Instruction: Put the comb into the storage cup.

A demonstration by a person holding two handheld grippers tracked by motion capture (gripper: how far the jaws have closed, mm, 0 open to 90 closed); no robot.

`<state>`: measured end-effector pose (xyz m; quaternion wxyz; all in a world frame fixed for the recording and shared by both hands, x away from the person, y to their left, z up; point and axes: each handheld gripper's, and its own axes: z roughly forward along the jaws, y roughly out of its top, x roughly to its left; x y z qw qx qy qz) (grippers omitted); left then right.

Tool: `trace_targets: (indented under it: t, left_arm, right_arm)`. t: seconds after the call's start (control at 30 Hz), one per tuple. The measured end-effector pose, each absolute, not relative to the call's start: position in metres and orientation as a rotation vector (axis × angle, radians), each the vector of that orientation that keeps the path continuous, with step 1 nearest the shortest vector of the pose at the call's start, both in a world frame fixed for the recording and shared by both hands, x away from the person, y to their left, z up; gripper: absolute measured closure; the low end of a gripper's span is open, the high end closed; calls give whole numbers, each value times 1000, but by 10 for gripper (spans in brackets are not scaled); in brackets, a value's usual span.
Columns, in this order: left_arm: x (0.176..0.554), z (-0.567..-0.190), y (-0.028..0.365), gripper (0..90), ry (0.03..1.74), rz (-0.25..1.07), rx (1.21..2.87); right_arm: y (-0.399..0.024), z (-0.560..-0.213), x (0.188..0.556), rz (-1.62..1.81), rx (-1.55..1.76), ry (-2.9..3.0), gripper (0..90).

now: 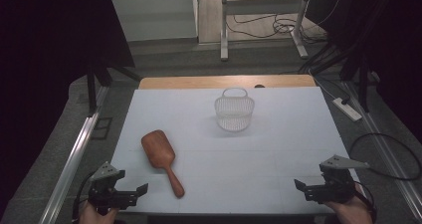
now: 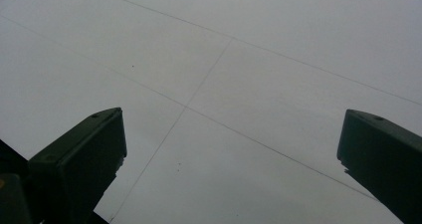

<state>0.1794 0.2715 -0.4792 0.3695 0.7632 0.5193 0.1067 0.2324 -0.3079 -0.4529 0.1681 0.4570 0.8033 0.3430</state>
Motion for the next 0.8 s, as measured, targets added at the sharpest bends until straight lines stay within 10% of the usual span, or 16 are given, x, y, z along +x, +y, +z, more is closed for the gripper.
trace_targets:
  t: [0.8]
  left_arm:
    - [202, -482, 267, 0, 1318, 276, 2024]
  right_arm:
    - [-307, -454, 234, 964, 1302, 2304, 0]
